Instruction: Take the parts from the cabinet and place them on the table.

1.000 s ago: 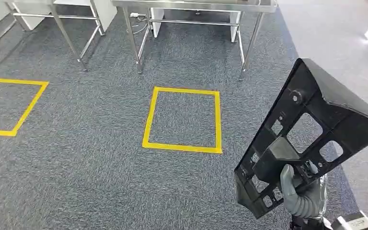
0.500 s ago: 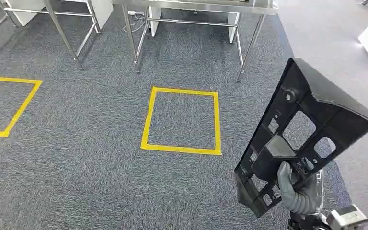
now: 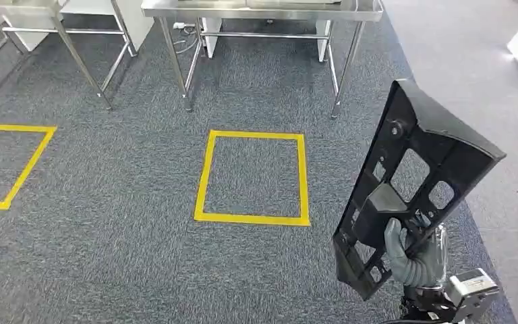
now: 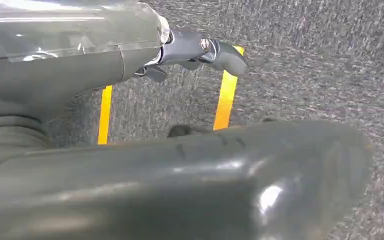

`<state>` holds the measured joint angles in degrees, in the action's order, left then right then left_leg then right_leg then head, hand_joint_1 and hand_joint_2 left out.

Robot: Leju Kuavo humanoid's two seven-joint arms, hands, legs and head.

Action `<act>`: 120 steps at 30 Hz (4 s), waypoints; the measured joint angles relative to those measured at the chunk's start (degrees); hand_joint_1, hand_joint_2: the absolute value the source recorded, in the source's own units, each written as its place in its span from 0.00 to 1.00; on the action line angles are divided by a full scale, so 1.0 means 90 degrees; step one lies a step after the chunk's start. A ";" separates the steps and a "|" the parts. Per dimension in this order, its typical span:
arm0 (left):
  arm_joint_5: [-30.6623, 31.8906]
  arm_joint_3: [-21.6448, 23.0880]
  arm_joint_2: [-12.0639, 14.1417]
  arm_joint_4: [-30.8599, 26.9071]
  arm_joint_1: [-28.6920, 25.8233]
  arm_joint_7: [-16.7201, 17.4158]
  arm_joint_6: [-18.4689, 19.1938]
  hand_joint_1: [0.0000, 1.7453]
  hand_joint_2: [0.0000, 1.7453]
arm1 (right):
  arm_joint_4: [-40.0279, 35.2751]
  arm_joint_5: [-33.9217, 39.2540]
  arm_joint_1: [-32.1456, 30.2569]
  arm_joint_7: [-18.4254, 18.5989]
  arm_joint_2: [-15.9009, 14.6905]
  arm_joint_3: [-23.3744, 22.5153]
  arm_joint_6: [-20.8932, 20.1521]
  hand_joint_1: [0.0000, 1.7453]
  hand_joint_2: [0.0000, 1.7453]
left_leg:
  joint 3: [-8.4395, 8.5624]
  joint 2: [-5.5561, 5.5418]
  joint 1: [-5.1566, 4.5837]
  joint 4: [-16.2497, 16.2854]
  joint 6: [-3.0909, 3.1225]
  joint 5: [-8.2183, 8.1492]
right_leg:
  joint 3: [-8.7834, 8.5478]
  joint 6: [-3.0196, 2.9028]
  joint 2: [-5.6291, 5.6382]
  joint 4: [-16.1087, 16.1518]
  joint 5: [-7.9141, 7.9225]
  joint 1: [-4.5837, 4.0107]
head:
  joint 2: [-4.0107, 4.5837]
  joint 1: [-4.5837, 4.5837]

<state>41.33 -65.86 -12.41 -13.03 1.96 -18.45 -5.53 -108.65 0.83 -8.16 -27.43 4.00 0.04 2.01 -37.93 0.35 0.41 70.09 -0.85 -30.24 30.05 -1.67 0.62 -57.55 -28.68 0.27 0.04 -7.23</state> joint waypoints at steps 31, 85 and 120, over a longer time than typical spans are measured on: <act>-0.0019 -0.0134 -0.0036 0.0000 0.0029 0.0041 0.0010 0.00 0.00 | 0.0476 -0.0384 0.0809 0.0080 -0.0359 0.0274 0.0175 1.00 1.00 | 0.0079 -0.0050 -0.0011 -0.0001 0.0049 -0.0698 | 0.0110 -0.0058 0.0015 -0.0193 -0.0055 -0.0086 | 0.0000 0.0039; 0.0022 -0.0335 -0.0063 0.0000 0.0044 0.0211 -0.0058 0.00 0.00 | 0.0940 -0.1452 0.1064 0.0974 -0.0301 0.0576 0.0005 1.00 1.00 | 0.1359 -0.0135 0.0034 -0.1315 0.0001 -0.0223 | 0.0626 0.0139 -0.0041 -0.0153 0.0336 0.0136 | -0.0002 0.0100; -0.0075 -0.0568 -0.0129 0.0000 0.0101 0.0381 -0.0333 0.00 0.00 | 0.1399 -0.1540 0.1803 0.1178 0.0080 0.1091 -0.0238 1.00 1.00 | -0.0180 -0.0088 -0.0013 0.0713 -0.0022 -0.0730 | 0.0329 0.0061 -0.0051 -0.0133 0.0136 0.0092 | -0.0002 0.0104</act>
<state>40.65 -70.97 -13.57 -13.03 2.87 -15.02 -8.52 -96.06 -13.03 8.07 -16.83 4.72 9.86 -0.13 -39.55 -0.44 0.30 76.50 -1.05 -36.80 33.01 -1.12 0.16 -58.75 -27.46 1.10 0.02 -6.29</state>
